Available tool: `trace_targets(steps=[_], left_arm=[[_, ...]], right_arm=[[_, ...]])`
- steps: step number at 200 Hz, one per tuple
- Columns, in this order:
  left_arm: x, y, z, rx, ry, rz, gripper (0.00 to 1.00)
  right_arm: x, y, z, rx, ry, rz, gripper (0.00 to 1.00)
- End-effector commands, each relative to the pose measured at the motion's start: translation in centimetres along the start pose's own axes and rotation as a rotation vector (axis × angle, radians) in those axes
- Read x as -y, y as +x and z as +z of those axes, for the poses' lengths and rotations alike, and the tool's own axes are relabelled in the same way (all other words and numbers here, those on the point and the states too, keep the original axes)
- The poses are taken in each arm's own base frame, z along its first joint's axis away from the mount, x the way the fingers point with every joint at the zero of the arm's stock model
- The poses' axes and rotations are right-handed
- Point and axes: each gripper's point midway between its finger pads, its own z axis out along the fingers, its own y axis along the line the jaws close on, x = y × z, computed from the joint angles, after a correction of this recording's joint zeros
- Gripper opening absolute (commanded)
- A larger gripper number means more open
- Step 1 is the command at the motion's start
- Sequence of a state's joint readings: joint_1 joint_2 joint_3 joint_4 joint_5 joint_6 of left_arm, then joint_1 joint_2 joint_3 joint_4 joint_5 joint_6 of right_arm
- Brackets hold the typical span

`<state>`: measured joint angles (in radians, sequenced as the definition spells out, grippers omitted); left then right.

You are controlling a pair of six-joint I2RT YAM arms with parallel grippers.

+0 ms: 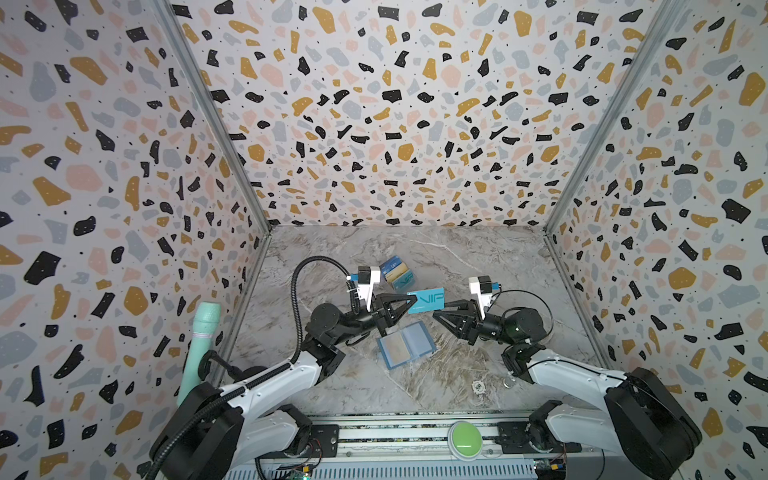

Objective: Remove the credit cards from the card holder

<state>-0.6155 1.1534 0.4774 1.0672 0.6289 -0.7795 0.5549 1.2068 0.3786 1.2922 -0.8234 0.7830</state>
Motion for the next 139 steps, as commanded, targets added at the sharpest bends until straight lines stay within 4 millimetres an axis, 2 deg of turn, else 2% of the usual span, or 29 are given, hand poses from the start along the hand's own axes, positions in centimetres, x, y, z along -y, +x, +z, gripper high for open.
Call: trace_targets(steps=[1, 19, 70, 110, 139], left_arm=[[1.3, -1.3, -0.2, 0.05, 0.046, 0.047, 0.0], [1.1, -1.1, -0.2, 0.047, 0.043, 0.047, 0.0], [1.0, -0.5, -0.3, 0.028, 0.046, 0.037, 0.0], [0.5, 0.2, -0.4, -0.009, 0.018, 0.036, 0.0], [-0.9, 1.0, -0.4, -0.085, -0.074, 0.073, 0.28]], right_arm=[[-2.1, -2.7, 0.2, 0.057, -0.071, -0.073, 0.27], [-2.0, -2.9, 0.2, 0.06, -0.068, -0.074, 0.21], [-1.7, -3.1, 0.1, 0.068, -0.06, -0.067, 0.11], [-1.5, -3.0, -0.2, 0.066, -0.05, -0.061, 0.0], [-1.6, -2.7, -0.7, 0.047, -0.045, -0.067, 0.0]])
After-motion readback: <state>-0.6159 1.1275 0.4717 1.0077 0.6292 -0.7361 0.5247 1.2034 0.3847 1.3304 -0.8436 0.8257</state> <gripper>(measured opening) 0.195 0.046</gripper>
